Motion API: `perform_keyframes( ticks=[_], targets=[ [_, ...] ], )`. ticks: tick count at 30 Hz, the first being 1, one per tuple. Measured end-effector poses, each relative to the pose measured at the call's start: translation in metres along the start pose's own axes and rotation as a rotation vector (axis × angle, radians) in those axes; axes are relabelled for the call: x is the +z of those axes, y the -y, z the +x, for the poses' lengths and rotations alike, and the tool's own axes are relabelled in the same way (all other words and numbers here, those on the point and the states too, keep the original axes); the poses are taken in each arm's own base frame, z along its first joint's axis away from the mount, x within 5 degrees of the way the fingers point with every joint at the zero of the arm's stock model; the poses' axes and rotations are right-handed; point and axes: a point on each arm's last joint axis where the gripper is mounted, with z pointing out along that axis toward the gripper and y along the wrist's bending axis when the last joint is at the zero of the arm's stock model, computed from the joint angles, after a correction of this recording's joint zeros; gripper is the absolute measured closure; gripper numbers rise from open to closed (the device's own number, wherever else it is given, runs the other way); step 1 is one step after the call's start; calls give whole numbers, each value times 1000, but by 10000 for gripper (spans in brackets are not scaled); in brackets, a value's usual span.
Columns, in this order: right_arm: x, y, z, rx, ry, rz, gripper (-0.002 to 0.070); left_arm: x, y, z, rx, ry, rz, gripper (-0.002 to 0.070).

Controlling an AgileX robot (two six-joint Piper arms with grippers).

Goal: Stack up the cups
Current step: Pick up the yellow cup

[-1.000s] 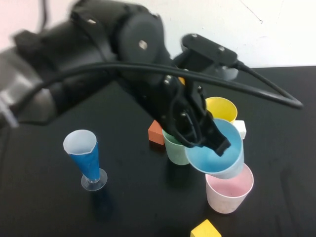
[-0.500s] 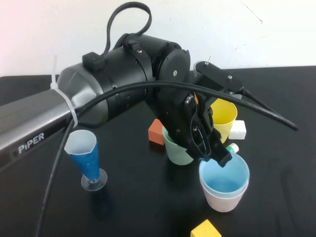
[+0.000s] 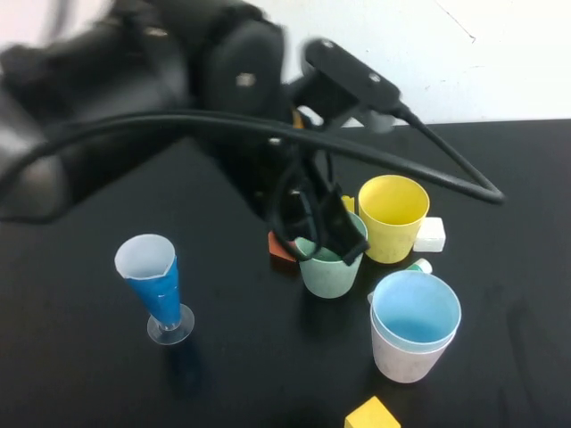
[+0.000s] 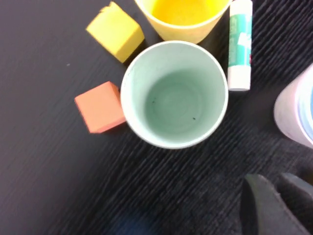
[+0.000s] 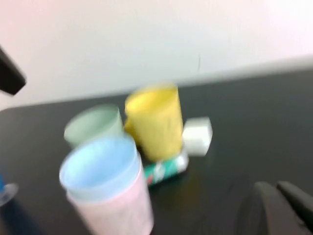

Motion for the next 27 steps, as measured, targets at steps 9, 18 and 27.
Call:
perform_keyframes(
  ticks=[9,18,27],
  targets=[
    [12,-13,-86,-234,-131,41,679,-64,6,61,-61,200,-9,672],
    [64,-20,-162,-366,-370,-83,679,-84,14,158,-155,303,-36,673],
    [131,-17,-204,-402,-582,-228,679,-86,22,234,-278,366,-16,673]
  ],
)
